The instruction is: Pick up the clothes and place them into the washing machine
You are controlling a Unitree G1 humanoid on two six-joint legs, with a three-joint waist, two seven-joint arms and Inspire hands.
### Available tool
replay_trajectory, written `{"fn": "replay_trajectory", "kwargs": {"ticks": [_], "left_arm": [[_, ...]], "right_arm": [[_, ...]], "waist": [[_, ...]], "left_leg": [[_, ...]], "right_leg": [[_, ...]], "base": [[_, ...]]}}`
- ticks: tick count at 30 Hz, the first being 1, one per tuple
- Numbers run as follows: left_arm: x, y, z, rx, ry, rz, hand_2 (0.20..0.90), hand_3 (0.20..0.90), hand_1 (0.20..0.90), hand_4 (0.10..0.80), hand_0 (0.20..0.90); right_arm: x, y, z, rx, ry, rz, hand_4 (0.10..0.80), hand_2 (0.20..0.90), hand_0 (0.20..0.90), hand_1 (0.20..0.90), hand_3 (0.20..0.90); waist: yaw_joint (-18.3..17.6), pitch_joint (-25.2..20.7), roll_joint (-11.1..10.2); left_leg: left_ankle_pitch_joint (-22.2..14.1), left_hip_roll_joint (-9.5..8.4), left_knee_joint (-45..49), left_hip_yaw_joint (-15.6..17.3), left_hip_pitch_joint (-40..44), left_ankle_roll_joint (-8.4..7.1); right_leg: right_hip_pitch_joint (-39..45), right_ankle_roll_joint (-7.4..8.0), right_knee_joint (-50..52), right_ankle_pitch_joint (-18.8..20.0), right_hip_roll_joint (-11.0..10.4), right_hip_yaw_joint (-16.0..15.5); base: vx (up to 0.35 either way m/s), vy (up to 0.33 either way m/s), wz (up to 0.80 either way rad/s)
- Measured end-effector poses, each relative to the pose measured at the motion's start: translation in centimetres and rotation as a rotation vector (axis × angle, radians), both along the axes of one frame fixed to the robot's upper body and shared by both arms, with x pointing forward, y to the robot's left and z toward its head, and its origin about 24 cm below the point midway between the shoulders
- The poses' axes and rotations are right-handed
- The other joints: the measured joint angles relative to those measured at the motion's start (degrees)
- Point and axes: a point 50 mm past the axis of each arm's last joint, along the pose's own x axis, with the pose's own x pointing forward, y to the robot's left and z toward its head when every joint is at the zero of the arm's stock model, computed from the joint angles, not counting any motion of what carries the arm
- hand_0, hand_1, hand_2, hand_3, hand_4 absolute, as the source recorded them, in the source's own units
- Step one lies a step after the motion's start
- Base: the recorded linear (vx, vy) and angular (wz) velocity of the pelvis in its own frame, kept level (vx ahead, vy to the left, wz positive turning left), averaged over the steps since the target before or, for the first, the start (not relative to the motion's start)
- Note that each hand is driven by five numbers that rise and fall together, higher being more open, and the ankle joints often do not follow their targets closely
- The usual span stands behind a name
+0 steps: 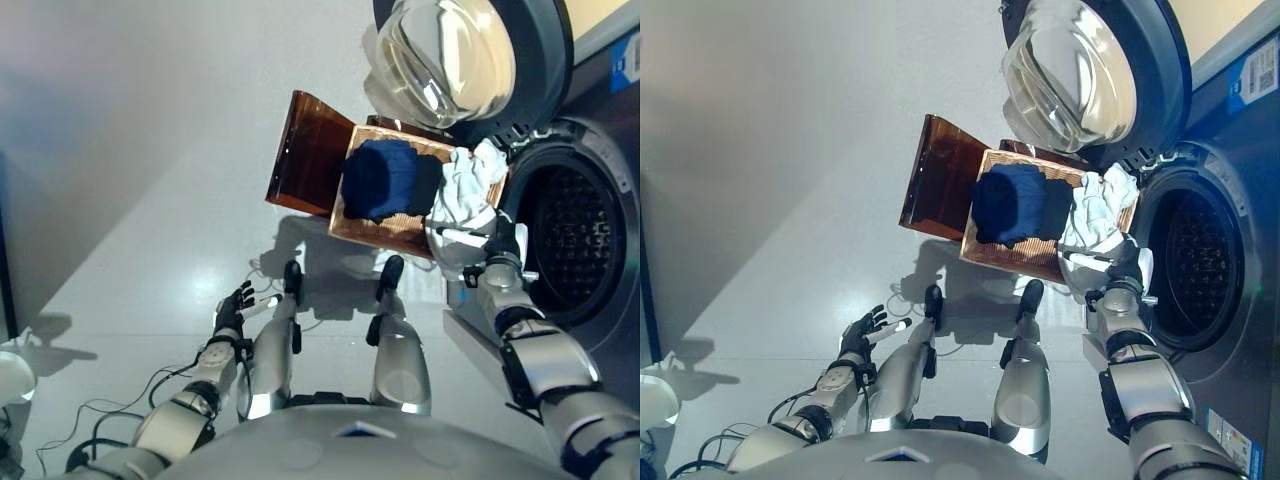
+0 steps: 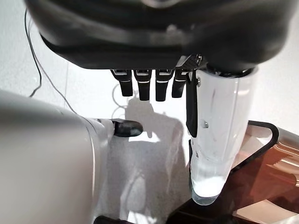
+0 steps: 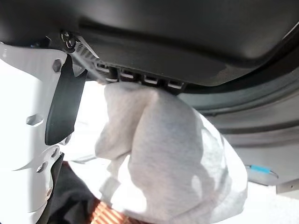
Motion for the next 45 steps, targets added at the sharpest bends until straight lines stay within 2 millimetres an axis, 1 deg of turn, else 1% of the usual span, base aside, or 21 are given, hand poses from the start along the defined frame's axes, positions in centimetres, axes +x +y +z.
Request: {"fn": "replay_trajectory", "kwargs": {"ticks": [1, 3, 8, 9, 13, 15, 16, 18, 19, 20, 24, 26, 28, 29, 34, 39, 45], "left_arm": [[0.2, 0.0, 0.1, 0.001, -0.007, -0.001, 0.900, 0.900, 0.900, 0.800, 0.900], [0.6, 0.0, 0.3, 0.001, -0.020, -0.003, 0.900, 0.900, 0.900, 0.800, 0.900], [0.8, 0.0, 0.5, 0.000, -0.034, -0.004, 0.900, 0.900, 0.900, 0.800, 0.900], [1.1, 0.1, 0.7, 0.001, -0.049, -0.006, 0.900, 0.900, 0.900, 0.800, 0.900], [2.0, 0.3, 1.4, -0.001, -0.109, -0.008, 0.900, 0.900, 0.900, 0.800, 0.900], [2.6, 0.0, 1.9, -0.016, -0.144, -0.006, 0.900, 0.900, 0.900, 0.800, 0.900], [3.0, -0.2, 2.2, -0.026, -0.167, -0.011, 0.900, 0.900, 0.900, 0.800, 0.900], [3.3, -0.4, 2.5, -0.034, -0.186, -0.014, 0.900, 0.900, 0.900, 0.800, 0.900], [3.6, -0.5, 2.8, -0.038, -0.203, -0.020, 0.900, 0.900, 0.900, 0.800, 0.900], [3.6, -0.5, 2.8, -0.037, -0.205, -0.022, 0.900, 0.900, 0.900, 0.800, 0.900], [4.7, -1.2, 3.8, -0.059, -0.263, -0.054, 0.900, 0.900, 0.900, 0.800, 0.900], [4.9, -1.6, 4.0, -0.064, -0.274, -0.070, 0.900, 0.900, 0.900, 0.800, 0.900], [4.8, -1.9, 4.0, -0.070, -0.272, -0.077, 0.900, 0.900, 0.900, 0.800, 0.900], [4.8, -2.0, 3.9, -0.076, -0.270, -0.074, 0.900, 0.900, 0.900, 0.800, 0.900], [4.8, -2.0, 3.9, -0.080, -0.269, -0.072, 0.900, 0.900, 0.900, 0.800, 0.900], [4.7, -2.1, 3.9, -0.081, -0.269, -0.073, 0.900, 0.900, 0.900, 0.800, 0.900], [4.7, -2.0, 3.9, -0.076, -0.268, -0.068, 0.900, 0.900, 0.900, 0.800, 0.900]], "right_arm": [[0.0, 0.0, 0.0, -0.002, -0.001, 0.001, 0.800, 0.900, 0.900, 0.900, 0.900], [0.1, 0.0, 0.1, -0.016, 0.001, 0.003, 0.800, 0.900, 0.900, 0.900, 0.900], [0.5, -0.3, 0.7, -0.074, 0.007, 0.009, 0.800, 0.900, 0.900, 0.900, 0.900], [0.6, -0.6, 1.0, -0.093, 0.012, 0.006, 0.800, 0.900, 0.900, 0.900, 0.900], [0.9, -2.0, 2.0, -0.190, 0.062, 0.021, 0.800, 0.900, 0.900, 0.900, 0.900], [1.2, -2.8, 2.9, -0.217, 0.059, -0.001, 0.800, 0.900, 0.900, 0.900, 0.900], [1.3, -3.3, 3.5, -0.241, 0.055, -0.020, 0.800, 0.900, 0.900, 0.900, 0.900], [1.3, -3.8, 3.9, -0.257, 0.052, -0.029, 0.800, 0.900, 0.900, 0.900, 0.900], [1.4, -4.3, 4.4, -0.272, 0.045, -0.044, 0.800, 0.900, 0.900, 0.900, 0.900], [1.4, -4.3, 4.6, -0.275, 0.042, -0.048, 0.800, 0.900, 0.900, 0.900, 0.900], [2.3, -5.1, 6.6, -0.309, -0.005, -0.081, 0.800, 0.900, 0.900, 0.900, 0.900], [2.3, -5.3, 6.7, -0.319, -0.008, -0.094, 0.800, 0.900, 0.900, 0.900, 0.900], [2.3, -5.3, 6.8, -0.321, -0.010, -0.095, 0.445, 0.403, 0.403, 0.403, 0.403], [2.3, -5.3, 6.8, -0.323, -0.010, -0.094, 0.300, 0.200, 0.200, 0.200, 0.200], [2.6, -5.4, 7.3, -0.350, -0.018, -0.092, 0.300, 0.200, 0.200, 0.200, 0.200], [2.5, -6.2, 8.2, -0.392, -0.017, -0.096, 0.300, 0.200, 0.200, 0.200, 0.200], [3.0, -6.0, 8.5, -0.436, 0.003, -0.062, 0.300, 0.200, 0.200, 0.200, 0.200]], "waist": [[-0.08, 0.00, -0.01], [0.10, -0.03, -0.17], [0.71, 0.09, -0.31], [1.52, 0.32, -0.34], [2.57, 0.87, -0.14], [3.21, 1.39, 0.38], [3.26, 2.03, 1.03], [3.24, 2.36, 1.54], [3.27, 2.81, 1.97], [3.49, 2.82, 2.00], [3.27, 3.25, 2.85], [3.27, 3.52, 2.97], [3.27, 3.52, 2.97], [3.27, 3.52, 2.97], [3.35, 3.51, 3.00], [3.80, 3.40, 3.15], [4.68, 3.14, 3.51]], "left_leg": [[0.26, -0.13, 0.12, -0.64, -0.81, -0.03], [0.70, -0.34, 0.29, -1.18, -2.51, -0.04], [1.72, -0.83, 0.26, -1.34, -5.79, 0.25], [1.92, -0.85, 0.18, -1.22, -6.41, 0.26], [2.61, -1.21, 0.19, -1.34, -9.00, 0.29], [2.99, -1.63, -0.02, -1.40, -9.98, 0.50], [3.18, -1.97, -0.01, -1.57, -10.32, 0.68], [3.24, -2.26, -0.01, -1.61, -10.59, 0.74], [3.25, -2.66, -0.01, -1.59, -10.80, 0.76], [3.25, -2.77, -0.01, -1.54, -11.00, 0.76], [3.89, -3.75, 0.00, -1.65, -13.86, 1.52], [4.03, -4.10, 0.01, -1.68, -13.90, 1.65], [4.03, -4.41, 0.00, -1.85, -13.84, 1.65], [4.03, -4.50, 0.00, -1.90, -13.86, 1.65], [4.07, -4.48, -0.01, -2.22, -13.92, 1.59], [4.09, -4.50, 0.00, -2.49, -14.05, 1.57], [4.10, -4.58, 0.01, -2.72, -14.10, 1.56]], "right_leg": [[-0.30, 0.22, -0.01, -0.22, -0.17, -0.67], [-1.58, 0.27, 0.00, 0.00, -0.36, -1.02], [-4.77, 0.13, 0.02, 0.89, -0.82, -0.99], [-5.43, 0.10, 0.02, 1.04, -0.86, -0.90], [-8.02, 0.35, 0.02, 1.39, -1.19, -0.93], [-8.96, 0.46, 0.02, 1.76, -1.60, -0.97], [-9.04, 0.62, 0.02, 1.88, -1.90, -1.02], [-9.22, 0.72, 0.02, 1.94, -2.20, -1.04], [-9.48, 0.93, 0.02, 2.08, -2.65, -0.98], [-9.76, 0.98, 0.02, 2.12, -2.77, -0.84], [-12.99, 1.44, 0.79, 2.46, -3.79, -0.62], [-12.98, 1.60, 0.81, 2.57, -4.17, -0.61], [-12.94, 1.72, 0.80, 2.62, -4.49, -0.61], [-12.94, 1.79, 0.76, 2.67, -4.56, -0.62], [-13.03, 1.91, 0.71, 2.59, -4.51, -0.64], [-13.05, 1.79, 0.71, 2.69, -4.51, -0.70], [-12.97, 1.76, 0.86, 2.78, -4.57, -0.76]], "base": [[-0.108, 0.006, 0.18], [-0.099, 0.007, 0.18], [-0.077, 0.016, 0.07], [-0.082, 0.018, -0.02], [-0.050, 0.014, 0.04], [-0.027, 0.033, 0.09], [-0.024, 0.046, 0.11], [-0.025, 0.036, 0.10], [-0.043, 0.035, 0.02], [-0.051, 0.044, -0.01], [-0.023, 0.033, 0.04], [0.002, 0.004, 0.06], [0.006, -0.005, 0.02], [0.000, 0.000, 0.00], [0.000, 0.000, 0.00], [0.000, 0.000, 0.00], [0.002, -0.001, 0.01]]}}
